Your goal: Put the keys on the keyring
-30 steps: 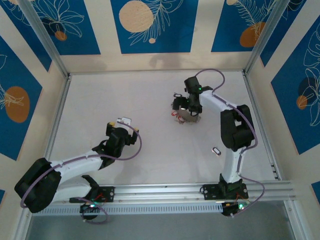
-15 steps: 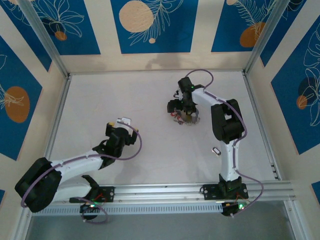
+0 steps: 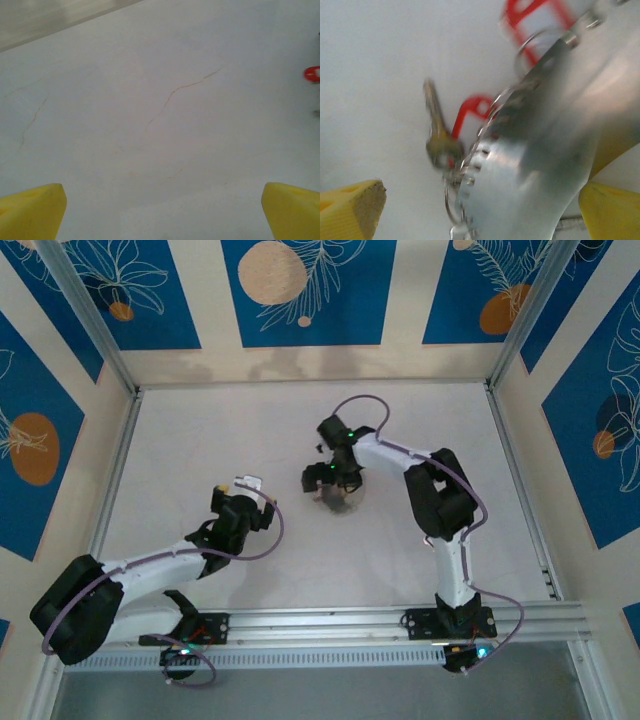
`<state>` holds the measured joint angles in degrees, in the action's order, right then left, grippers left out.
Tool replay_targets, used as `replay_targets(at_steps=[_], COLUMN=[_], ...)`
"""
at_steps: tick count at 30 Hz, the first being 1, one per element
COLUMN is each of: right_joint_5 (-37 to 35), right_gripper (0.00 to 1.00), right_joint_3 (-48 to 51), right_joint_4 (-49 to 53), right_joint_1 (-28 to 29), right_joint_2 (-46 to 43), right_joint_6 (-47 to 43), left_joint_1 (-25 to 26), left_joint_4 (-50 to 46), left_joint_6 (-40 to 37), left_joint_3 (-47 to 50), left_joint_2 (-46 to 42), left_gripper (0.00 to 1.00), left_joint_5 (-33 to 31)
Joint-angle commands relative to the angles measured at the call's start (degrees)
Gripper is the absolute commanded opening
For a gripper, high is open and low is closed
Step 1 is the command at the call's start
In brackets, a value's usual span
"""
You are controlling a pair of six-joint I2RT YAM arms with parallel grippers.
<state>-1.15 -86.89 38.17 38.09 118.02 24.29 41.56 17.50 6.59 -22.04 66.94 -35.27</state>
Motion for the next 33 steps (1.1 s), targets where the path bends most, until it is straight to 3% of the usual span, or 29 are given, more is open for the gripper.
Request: replay_targets(at_steps=[1,6,12,18,22,25,28,33], right_joint_5=[2.58,1.07,-3.42,-9.67,-10.29,-9.43,-11.59,-8.6], right_gripper=[0.99,0.99,0.99,0.99,1.0,0.93,0.71,0.68], right_joint_3=[-2.32,-1.17,9.94,26.79,36.54,41.23,45.23,48.93], right_joint_4=[1.43,2.16,-1.11,-8.35,-9.31,-7.52,-5.31,-4.22], right_joint_1=[2.71,3.5,0.72,-5.22,-12.76,-19.05,-24.77,-33.77], right_joint_2=[-2.29,-6.82,-19.87,-35.89,-43.89,-47.46,-50.7,-51.29], right_joint_6=[3.3,2.69,3.53,8.11,12.79,17.28,22.6,26.03], left_joint_1=[0.63,0.58,0.63,0.6,0.63,0.64,0.63,0.63], left_joint_4=[-0.84,-0.26,-0.18,-0.29,-0.96,-0.22,-0.18,-0.43], left_joint_6=[0.7,0.8,0.8,1.23,1.8,2.45,2.38,2.21], left_joint_3=[-1.18,-0.11,0.07,0.4,1.14,2.66,2.97,1.98], left_joint_2=[-0.53,-1.68,-1.91,-2.89,-5.01,-6.95,-7.52,-5.71], left_gripper=[1.0,1.0,1.0,1.0,1.0,1.0,1.0,1.0], left_joint_5=[-1.54,-1.58,-1.68,-2.09,-2.81,-3.51,-3.67,-3.34])
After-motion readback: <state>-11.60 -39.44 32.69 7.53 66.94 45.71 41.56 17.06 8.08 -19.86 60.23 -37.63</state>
